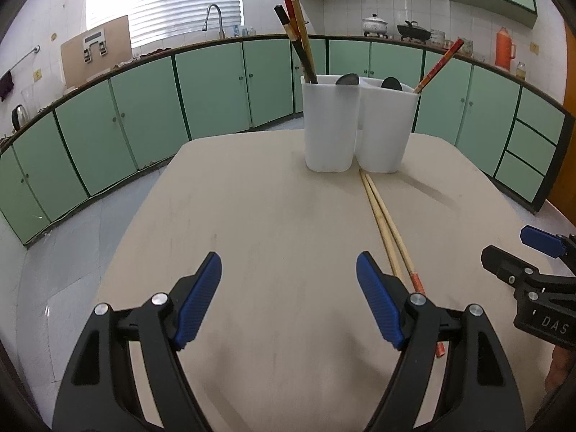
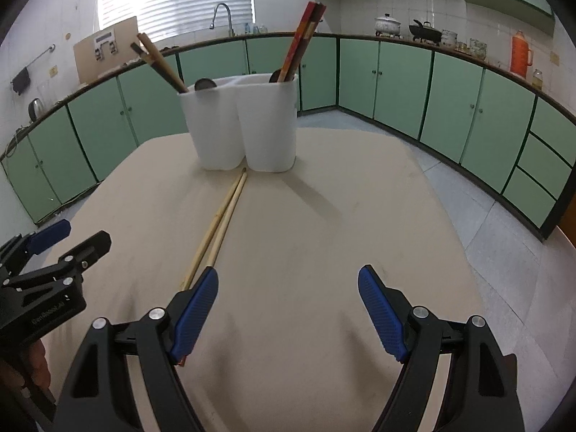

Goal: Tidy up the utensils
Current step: 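Lower the right tool onto the red-patterned wooden chopstick and close it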

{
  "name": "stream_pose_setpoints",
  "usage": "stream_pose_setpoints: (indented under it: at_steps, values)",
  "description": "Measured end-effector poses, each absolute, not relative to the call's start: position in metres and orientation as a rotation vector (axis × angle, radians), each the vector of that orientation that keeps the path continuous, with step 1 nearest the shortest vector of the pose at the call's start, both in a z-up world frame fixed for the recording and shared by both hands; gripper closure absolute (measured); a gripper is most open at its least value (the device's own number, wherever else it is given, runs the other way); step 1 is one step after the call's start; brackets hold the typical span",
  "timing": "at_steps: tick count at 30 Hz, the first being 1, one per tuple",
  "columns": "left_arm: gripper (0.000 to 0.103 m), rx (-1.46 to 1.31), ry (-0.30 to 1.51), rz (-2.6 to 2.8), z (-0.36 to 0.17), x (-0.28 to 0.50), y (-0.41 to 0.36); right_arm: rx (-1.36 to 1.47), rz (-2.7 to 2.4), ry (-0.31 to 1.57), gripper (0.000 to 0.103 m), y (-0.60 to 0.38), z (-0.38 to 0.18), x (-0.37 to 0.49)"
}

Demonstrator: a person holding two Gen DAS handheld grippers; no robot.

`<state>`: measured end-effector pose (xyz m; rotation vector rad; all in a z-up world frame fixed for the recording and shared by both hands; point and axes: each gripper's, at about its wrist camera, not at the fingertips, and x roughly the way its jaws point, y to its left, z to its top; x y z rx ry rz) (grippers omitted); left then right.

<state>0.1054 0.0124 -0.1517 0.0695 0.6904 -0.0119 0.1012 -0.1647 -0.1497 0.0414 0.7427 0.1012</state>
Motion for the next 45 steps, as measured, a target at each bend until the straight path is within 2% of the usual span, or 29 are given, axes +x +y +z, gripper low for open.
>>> stream_pose_setpoints:
  at_steps: [17, 22, 26, 28, 30, 40, 45]
  values:
    - [0.028, 0.073, 0.689, -0.004, -0.152, 0.099, 0.012, 0.046, 0.095, 0.748, 0.025, -0.16, -0.149, 0.096]
    - [0.028, 0.086, 0.696, 0.002, -0.154, 0.096, 0.012, 0.052, 0.101, 0.752, 0.035, -0.157, -0.15, 0.088]
    - [0.028, 0.083, 0.704, 0.002, -0.158, 0.091, 0.014, 0.08, 0.146, 0.79, 0.055, -0.154, -0.157, 0.08]
    - [0.028, 0.087, 0.71, 0.001, -0.16, 0.089, 0.015, 0.089, 0.169, 0.813, 0.059, -0.15, -0.163, 0.076]
    - [0.028, 0.089, 0.714, 0.002, -0.161, 0.088, 0.015, 0.081, 0.188, 0.824, 0.067, -0.145, -0.167, 0.072]
    - [0.028, 0.088, 0.731, 0.011, -0.167, 0.087, 0.02, 0.054, 0.269, 0.849, 0.071, -0.117, -0.174, 0.066]
    - [0.028, 0.087, 0.737, 0.007, -0.168, 0.087, 0.021, 0.029, 0.279, 0.87, 0.079, -0.107, -0.182, 0.068]
